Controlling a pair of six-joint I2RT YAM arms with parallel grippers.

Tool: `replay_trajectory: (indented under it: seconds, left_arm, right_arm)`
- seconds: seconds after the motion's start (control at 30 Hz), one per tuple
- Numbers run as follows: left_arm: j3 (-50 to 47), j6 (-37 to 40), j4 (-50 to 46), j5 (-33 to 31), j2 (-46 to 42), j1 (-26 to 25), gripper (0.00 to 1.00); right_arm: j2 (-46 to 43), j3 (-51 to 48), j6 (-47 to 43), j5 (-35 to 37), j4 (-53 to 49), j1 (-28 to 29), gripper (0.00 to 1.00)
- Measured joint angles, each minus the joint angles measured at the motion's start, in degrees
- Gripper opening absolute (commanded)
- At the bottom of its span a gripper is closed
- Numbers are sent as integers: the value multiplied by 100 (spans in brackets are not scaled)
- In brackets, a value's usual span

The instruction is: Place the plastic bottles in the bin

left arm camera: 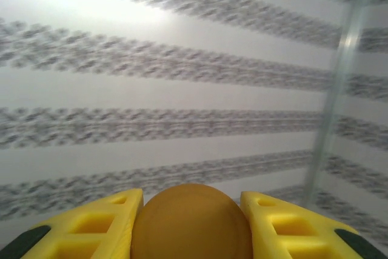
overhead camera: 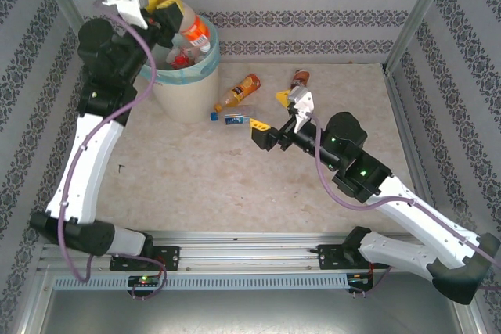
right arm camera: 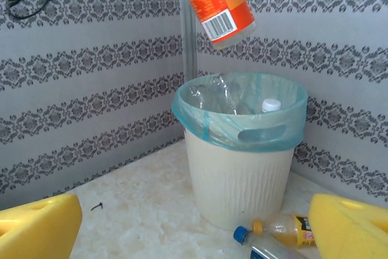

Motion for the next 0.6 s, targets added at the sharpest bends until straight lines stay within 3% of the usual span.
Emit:
replay_trajectory:
  seconds: [0.23, 0.6]
  left_arm:
    - [933, 236, -319, -251, 1508, 601, 0]
    - [1803, 570, -330, -424, 3287, 704, 0]
  right_arm:
    - [-59, 0, 127, 2, -33, 37, 94]
    - [-599, -72, 151, 26, -284, 37, 92]
